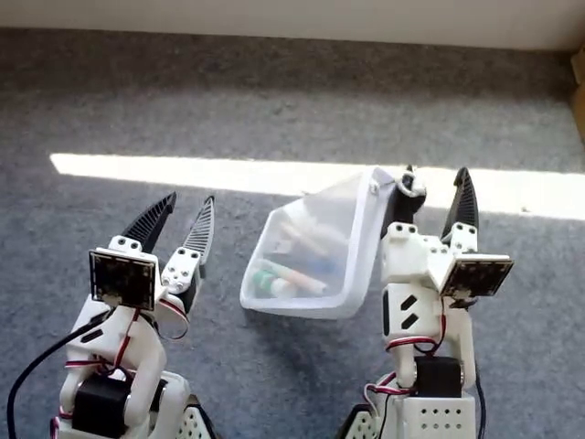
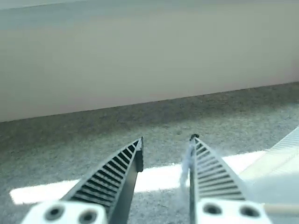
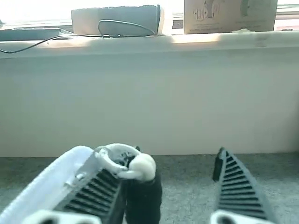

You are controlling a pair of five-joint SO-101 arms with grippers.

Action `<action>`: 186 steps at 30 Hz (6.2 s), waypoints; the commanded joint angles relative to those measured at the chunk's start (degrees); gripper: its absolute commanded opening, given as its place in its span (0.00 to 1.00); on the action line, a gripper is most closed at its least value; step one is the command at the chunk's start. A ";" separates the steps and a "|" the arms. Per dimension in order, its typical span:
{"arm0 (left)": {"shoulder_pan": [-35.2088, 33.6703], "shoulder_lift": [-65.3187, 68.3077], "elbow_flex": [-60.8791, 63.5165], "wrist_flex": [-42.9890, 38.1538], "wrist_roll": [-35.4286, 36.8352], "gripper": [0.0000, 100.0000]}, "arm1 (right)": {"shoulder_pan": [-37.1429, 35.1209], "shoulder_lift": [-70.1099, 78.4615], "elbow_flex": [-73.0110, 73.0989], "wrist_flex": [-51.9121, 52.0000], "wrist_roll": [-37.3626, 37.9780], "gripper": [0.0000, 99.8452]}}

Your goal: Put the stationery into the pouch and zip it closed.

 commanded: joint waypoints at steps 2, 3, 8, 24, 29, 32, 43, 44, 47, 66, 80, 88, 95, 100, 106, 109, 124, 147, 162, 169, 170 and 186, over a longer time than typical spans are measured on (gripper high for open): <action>-0.57 -0.22 -1.10 -1.32 0.79 0.16 | -0.92 -0.22 -0.40 -0.75 -0.53 0.25; -0.57 -0.22 -1.01 -1.32 0.79 0.16 | -0.92 -0.22 -0.31 -0.92 -0.53 0.25; -0.57 -0.22 -0.92 -1.32 0.88 0.16 | -0.48 -0.22 -0.48 -0.57 0.53 0.25; -0.66 -0.22 -4.70 2.46 0.88 0.16 | -2.24 0.22 -20.09 41.54 8.18 0.25; -0.66 -0.22 -8.31 5.63 0.62 0.16 | -4.26 0.22 -20.09 47.96 8.35 0.25; -0.66 -0.22 -9.45 5.36 0.53 0.16 | -4.70 0.22 -20.09 52.09 8.44 0.25; -4.62 0.04 -12.26 5.63 0.44 0.16 | -1.71 0.40 -20.00 65.98 17.41 0.25; -5.76 0.04 -12.18 5.63 0.44 0.16 | -1.63 0.40 -20.00 67.12 18.37 0.25; -8.75 -0.22 -11.47 6.77 0.18 0.16 | -1.54 0.40 -19.74 69.32 20.31 0.25; -22.73 -0.22 -7.34 13.89 -4.57 0.16 | -12.79 0.40 -1.10 43.03 14.15 0.25; -27.91 -0.22 -5.41 17.05 3.43 0.16 | -23.96 12.09 -3.21 12.09 3.96 0.25; -28.00 -0.22 -5.49 17.14 4.92 0.16 | -31.96 27.91 -3.47 -11.03 1.05 0.25; -33.45 -0.22 -5.41 17.14 5.27 0.16 | -36.62 44.53 -6.55 -18.15 1.05 0.25; -35.47 -0.22 -5.41 17.14 7.47 0.17 | -34.51 46.90 -8.48 -13.32 1.14 0.25; -35.21 -0.22 -5.23 17.49 7.56 0.17 | -28.09 35.47 -8.66 7.08 1.14 0.25; -35.21 -0.22 -5.05 17.49 7.65 0.17 | -23.69 26.15 -8.48 20.62 1.14 0.25; -35.12 -0.22 -2.51 17.41 7.65 0.16 | 4.35 -7.96 -8.92 60.62 15.47 0.25; -28.18 -0.22 -3.12 17.49 7.47 0.16 | 14.29 -8.66 -25.89 57.98 17.23 0.25; -28.26 -0.22 -3.12 17.58 7.74 0.16 | 14.29 -8.66 -38.81 50.68 10.81 0.25; -28.44 -0.22 -3.03 17.58 7.74 0.16 | 13.93 -8.66 -36.35 51.03 -2.02 0.25; -28.44 -0.22 -3.03 17.58 7.74 0.16 | 13.23 -8.66 -33.89 50.86 -2.46 0.25; -28.18 -0.22 -0.66 19.60 10.20 0.00 | 3.12 -8.66 -5.67 50.95 -2.90 0.25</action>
